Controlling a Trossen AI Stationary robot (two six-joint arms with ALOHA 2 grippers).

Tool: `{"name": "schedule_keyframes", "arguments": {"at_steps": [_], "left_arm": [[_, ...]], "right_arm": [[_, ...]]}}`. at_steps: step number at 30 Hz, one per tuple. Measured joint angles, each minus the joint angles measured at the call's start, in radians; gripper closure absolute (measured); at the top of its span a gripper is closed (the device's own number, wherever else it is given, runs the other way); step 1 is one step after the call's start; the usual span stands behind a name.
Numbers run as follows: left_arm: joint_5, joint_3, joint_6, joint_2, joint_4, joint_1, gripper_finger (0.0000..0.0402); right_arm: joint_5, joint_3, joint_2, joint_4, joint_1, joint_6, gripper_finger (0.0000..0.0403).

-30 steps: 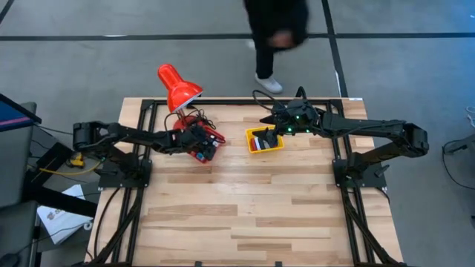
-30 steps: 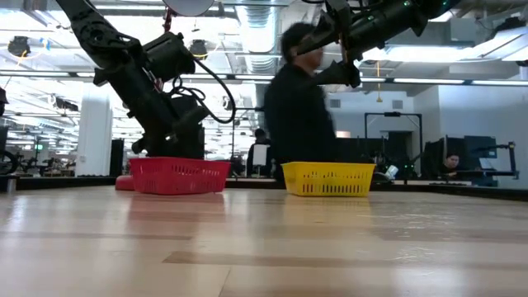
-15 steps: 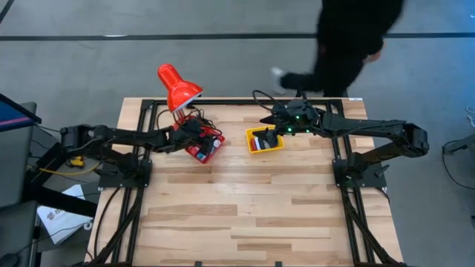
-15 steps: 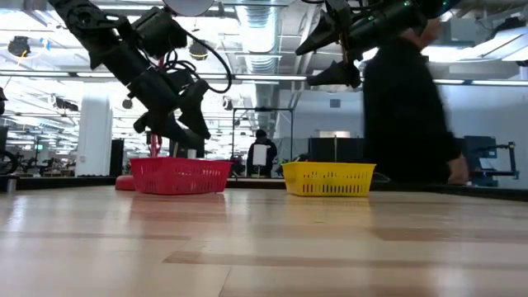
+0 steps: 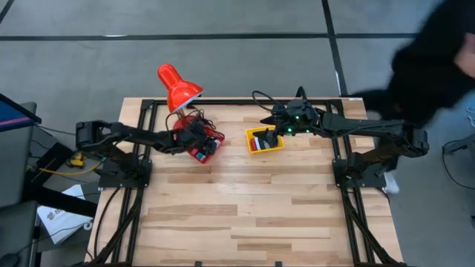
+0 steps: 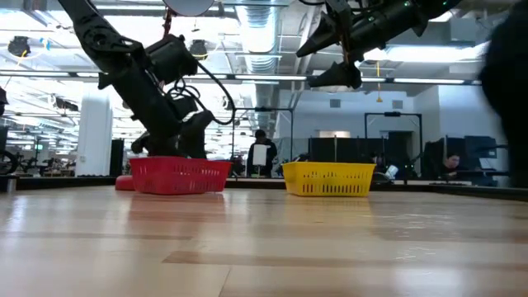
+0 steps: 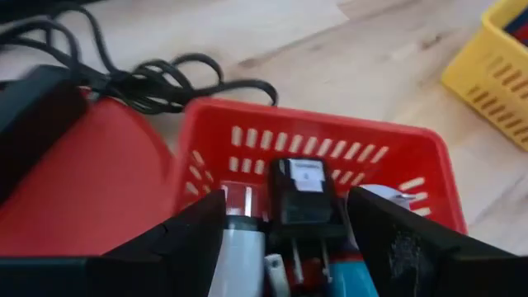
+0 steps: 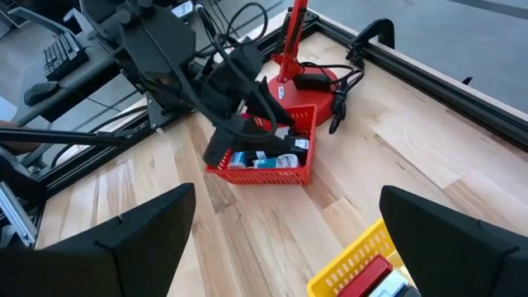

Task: Pick & Place Office items
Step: Return to Home Position

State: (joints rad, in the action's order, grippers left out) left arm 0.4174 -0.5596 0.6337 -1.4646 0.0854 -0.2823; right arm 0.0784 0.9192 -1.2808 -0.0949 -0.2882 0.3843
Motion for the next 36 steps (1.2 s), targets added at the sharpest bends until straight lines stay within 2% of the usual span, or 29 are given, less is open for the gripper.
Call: {"name": "schedule_keyframes", "arguments": {"at_steps": [7,15,19,23,26,28,31,34,36], "left_arm": [[-0.034,0.000,0.002,-0.027,0.030,0.006,0.0150],[-0.044,0.000,-0.027,0.085,0.030,0.021,0.0150],[-0.029,0.000,-0.028,0.170,-0.073,0.081,0.0150],[0.110,0.019,-0.027,0.287,-0.123,0.188,0.0150],[0.153,0.082,-0.027,0.403,-0.112,0.250,0.0150],[0.144,0.133,-0.032,0.501,-0.081,0.283,0.0150],[0.058,0.205,-0.127,0.651,0.043,0.327,0.0150],[-0.032,0.264,-0.240,0.787,0.184,0.358,0.0150],[-0.032,0.289,-0.286,0.861,0.213,0.370,0.0150]], "right_arm": [[0.000,0.000,0.000,-0.014,0.000,0.000,0.0026],[0.000,0.000,0.000,0.018,0.000,0.000,0.0026],[-0.001,-0.013,0.027,0.035,0.009,-0.044,0.0026],[0.002,-0.080,0.142,0.053,0.021,-0.119,0.0026],[0.001,-0.177,0.287,0.071,-0.002,-0.133,0.0026],[-0.006,-0.248,0.403,0.072,-0.012,-0.171,0.0026],[-0.007,-0.337,0.547,0.083,0.002,-0.174,0.0026],[-0.057,-0.394,0.646,0.093,0.037,-0.191,0.0026],[-0.086,-0.411,0.696,0.059,0.055,-0.212,0.0026]]}}
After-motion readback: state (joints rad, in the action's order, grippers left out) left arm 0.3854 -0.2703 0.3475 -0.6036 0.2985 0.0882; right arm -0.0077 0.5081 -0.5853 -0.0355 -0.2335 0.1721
